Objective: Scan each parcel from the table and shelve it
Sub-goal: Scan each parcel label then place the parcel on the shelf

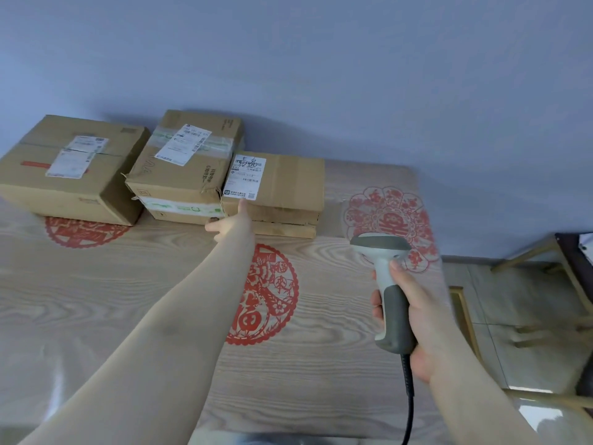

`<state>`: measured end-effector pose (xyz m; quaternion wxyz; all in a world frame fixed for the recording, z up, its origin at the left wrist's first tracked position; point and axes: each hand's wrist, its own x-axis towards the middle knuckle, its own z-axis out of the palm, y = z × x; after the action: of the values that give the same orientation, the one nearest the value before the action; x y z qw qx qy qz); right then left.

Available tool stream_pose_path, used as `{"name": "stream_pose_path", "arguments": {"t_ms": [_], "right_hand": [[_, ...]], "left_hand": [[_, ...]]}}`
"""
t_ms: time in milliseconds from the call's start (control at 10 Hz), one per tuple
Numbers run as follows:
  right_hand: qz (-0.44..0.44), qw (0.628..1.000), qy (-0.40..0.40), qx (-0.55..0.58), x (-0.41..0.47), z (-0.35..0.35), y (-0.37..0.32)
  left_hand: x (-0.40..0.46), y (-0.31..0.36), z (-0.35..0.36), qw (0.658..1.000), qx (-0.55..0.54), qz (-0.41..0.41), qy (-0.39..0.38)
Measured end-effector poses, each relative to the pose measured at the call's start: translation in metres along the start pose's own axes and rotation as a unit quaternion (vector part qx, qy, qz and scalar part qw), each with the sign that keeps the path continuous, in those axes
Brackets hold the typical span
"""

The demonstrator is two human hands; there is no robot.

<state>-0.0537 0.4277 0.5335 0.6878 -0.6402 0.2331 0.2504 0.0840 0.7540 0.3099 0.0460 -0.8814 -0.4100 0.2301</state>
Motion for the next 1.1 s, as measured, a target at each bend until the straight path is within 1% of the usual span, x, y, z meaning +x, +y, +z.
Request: {"name": "stream_pose_path", "arguments": {"t_ms": [100, 200, 300, 400, 500, 600, 700, 800, 900, 1000, 1100], "right_hand": [[0.01, 1.0, -0.002, -0.006, 0.002, -0.009, -0.004], [0.018, 1.0, -0.001, -0.007, 0.005, -0.016, -0.003], [0.02, 1.0, -0.006, -0.004, 0.007, -0.023, -0.003], [0.02, 1.0, -0.013, -0.008, 0.008, -0.026, -0.006], [0.022, 0.999, -0.025, -0.017, 0.009, -0.028, -0.011], [0.021, 0.999, -0.034, -0.026, 0.01, -0.032, -0.017], [0.017, 0.999, -0.036, -0.033, 0.011, -0.035, -0.021], [0.018, 0.998, -0.04, -0.036, 0.012, -0.039, -0.023], [0.019, 0.998, -0.038, -0.041, 0.013, -0.041, -0.023], [0.02, 0.998, -0.032, -0.04, 0.015, -0.043, -0.022], [0.023, 0.999, -0.027, -0.03, 0.016, -0.045, -0.02]], "left_hand": [[-0.032, -0.004, -0.027, 0.996, -0.053, 0.055, -0.035], [-0.059, -0.017, -0.061, 0.993, -0.012, 0.113, -0.01], [-0.078, -0.019, -0.079, 0.997, -0.058, 0.032, -0.049], [-0.091, -0.014, -0.075, 0.976, -0.215, 0.042, -0.016], [-0.111, -0.007, -0.063, 0.781, -0.598, -0.155, -0.091], [-0.135, 0.009, -0.045, 0.638, -0.718, -0.212, -0.18], [-0.14, 0.01, -0.045, 0.572, -0.764, -0.195, -0.225], [-0.132, 0.011, -0.054, 0.554, -0.779, -0.178, -0.231], [-0.125, 0.009, -0.061, 0.548, -0.786, -0.16, -0.237], [-0.119, 0.005, -0.062, 0.539, -0.788, -0.13, -0.268], [-0.126, 0.005, -0.062, 0.544, -0.794, -0.108, -0.251]]}}
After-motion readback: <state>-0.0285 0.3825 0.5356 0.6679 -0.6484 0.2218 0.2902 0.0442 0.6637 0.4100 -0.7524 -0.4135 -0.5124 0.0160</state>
